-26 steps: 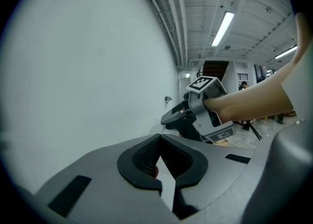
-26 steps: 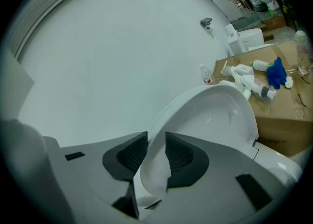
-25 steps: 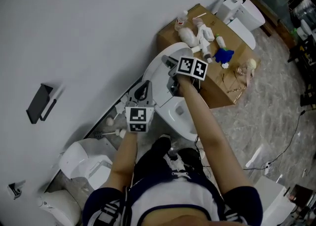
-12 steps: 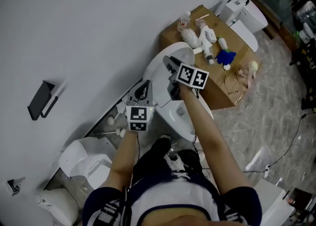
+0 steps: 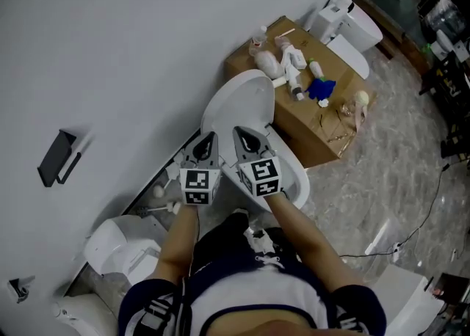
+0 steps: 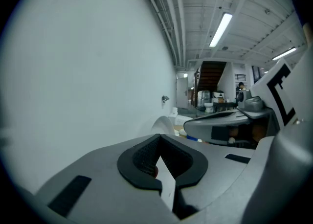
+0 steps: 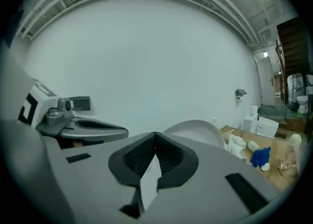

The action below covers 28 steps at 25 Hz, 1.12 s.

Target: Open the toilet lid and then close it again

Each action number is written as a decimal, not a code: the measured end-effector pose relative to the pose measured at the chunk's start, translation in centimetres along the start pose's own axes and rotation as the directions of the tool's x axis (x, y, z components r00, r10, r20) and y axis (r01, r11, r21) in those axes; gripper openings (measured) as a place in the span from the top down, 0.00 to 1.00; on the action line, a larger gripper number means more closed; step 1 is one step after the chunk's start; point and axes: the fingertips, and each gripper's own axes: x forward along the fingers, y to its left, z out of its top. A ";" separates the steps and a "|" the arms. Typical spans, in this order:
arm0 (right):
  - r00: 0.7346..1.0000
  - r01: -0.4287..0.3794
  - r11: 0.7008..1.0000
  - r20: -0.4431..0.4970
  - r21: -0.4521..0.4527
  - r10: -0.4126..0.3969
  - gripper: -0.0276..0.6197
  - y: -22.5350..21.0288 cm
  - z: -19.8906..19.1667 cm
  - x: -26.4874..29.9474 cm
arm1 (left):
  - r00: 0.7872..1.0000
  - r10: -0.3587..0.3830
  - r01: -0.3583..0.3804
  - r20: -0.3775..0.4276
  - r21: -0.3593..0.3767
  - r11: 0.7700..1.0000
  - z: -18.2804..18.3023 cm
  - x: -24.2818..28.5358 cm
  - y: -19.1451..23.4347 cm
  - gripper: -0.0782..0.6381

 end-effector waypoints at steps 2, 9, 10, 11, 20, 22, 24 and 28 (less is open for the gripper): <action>1.000 -0.022 0.999 -0.017 -0.033 0.022 0.94 1.2 -0.8 -0.7 | 1.000 -0.029 0.029 0.001 -0.018 0.999 -0.4 -0.3 -0.4 0.88; 0.997 -0.073 0.986 -0.032 -0.150 0.069 0.94 2.2 -0.3 -0.3 | 0.999 -0.028 0.029 0.016 -0.055 0.998 -0.5 -0.8 -0.2 0.88; 0.997 -0.071 0.988 -0.047 -0.137 0.065 0.94 2.0 -0.4 0.1 | 1.000 -0.021 0.021 0.015 -0.058 0.998 -0.5 -0.9 0.0 0.88; 0.995 -0.069 0.992 -0.074 -0.108 0.061 0.94 1.7 -0.7 0.7 | 1.000 -0.014 0.015 0.014 -0.060 0.998 -0.5 -1.0 0.2 0.88; 0.954 -0.112 0.949 -0.237 0.295 0.186 0.79 1.5 -2.3 7.3 | 1.000 0.013 -0.012 0.012 -0.101 0.995 -1.8 -1.7 1.7 0.88; 0.948 -0.106 0.924 -0.244 0.368 0.206 0.78 1.5 -2.2 8.8 | 1.000 0.016 -0.015 0.006 -0.113 0.993 -2.2 -1.8 2.1 0.88; 0.940 -0.095 0.899 -0.258 0.427 0.222 0.77 1.5 -2.3 10.2 | 1.000 0.018 -0.018 0.001 -0.122 0.992 -2.5 -2.0 2.5 0.88; 0.934 -0.059 0.814 -0.256 0.578 0.249 0.77 1.1 -2.3 11.8 | 1.000 0.010 -0.011 -0.013 -0.135 0.991 -3.1 -2.3 2.7 0.88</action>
